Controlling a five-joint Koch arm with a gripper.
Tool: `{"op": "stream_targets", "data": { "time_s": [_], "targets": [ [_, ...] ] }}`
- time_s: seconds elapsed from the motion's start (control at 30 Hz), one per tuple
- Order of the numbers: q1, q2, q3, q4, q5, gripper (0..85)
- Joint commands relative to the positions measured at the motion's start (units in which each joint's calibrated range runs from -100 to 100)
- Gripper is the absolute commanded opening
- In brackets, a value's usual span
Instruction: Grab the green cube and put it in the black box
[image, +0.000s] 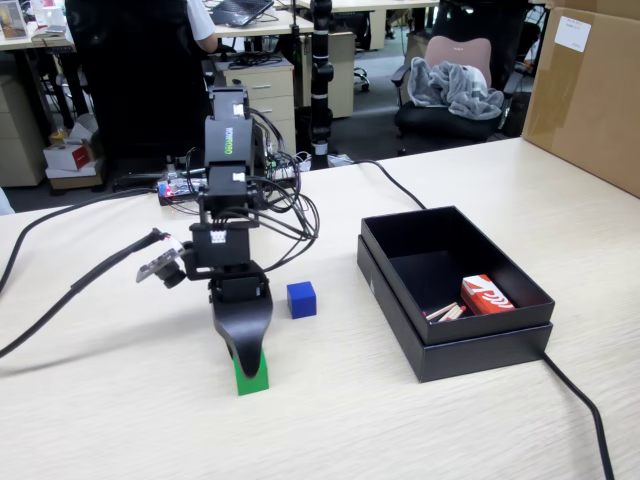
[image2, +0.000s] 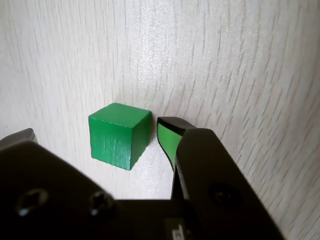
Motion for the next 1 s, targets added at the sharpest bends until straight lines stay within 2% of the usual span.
{"op": "stream_targets", "data": {
  "time_s": [0.0, 0.43, 0.63, 0.73, 0.87, 0.97],
  "targets": [
    [0.10, -0.31, 5.34, 0.51, -0.88, 47.3],
    [0.15, 2.67, 6.97, 0.51, -1.32, 46.9],
    [0.24, 2.79, 6.97, 0.51, -1.76, 39.8],
    [0.34, 2.90, 6.88, 0.51, -2.00, 39.0],
    [0.39, 3.02, 6.88, 0.51, -2.54, 29.4],
    [0.44, 3.02, 6.88, 0.51, -2.69, 28.1]
  ]
}}
